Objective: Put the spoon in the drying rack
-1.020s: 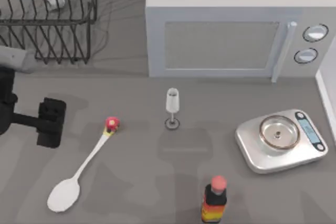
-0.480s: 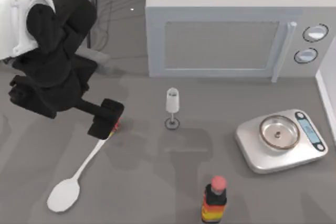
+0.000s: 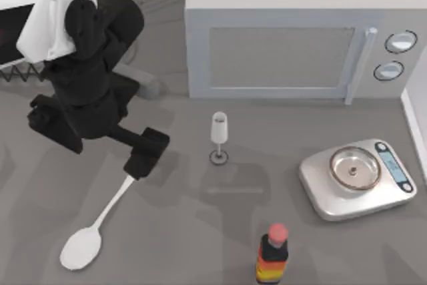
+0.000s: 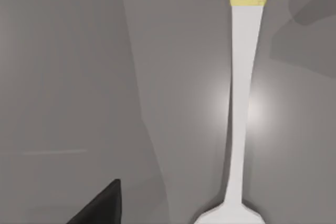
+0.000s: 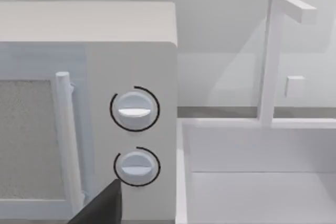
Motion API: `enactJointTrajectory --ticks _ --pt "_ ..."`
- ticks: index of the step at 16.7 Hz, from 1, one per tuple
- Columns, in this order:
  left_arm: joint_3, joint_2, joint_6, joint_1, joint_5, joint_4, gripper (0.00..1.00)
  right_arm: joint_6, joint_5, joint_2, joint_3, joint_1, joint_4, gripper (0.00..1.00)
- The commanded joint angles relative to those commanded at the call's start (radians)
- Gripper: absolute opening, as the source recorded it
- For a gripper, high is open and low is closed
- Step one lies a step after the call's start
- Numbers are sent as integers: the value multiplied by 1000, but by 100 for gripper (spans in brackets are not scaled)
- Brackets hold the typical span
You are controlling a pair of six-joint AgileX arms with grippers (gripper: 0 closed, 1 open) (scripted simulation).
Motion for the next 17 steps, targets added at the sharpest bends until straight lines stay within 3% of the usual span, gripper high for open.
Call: enactJointTrajectory --ticks 4,12,17 --pt "-29 16 2 3 0 41 100 0 0 0 0 0 0 100" --pt "-202 162 5 2 1 368 100 0 0 0 0 0 0 100" --pt "-211 171 5 2 1 382 100 0 0 0 0 0 0 100"
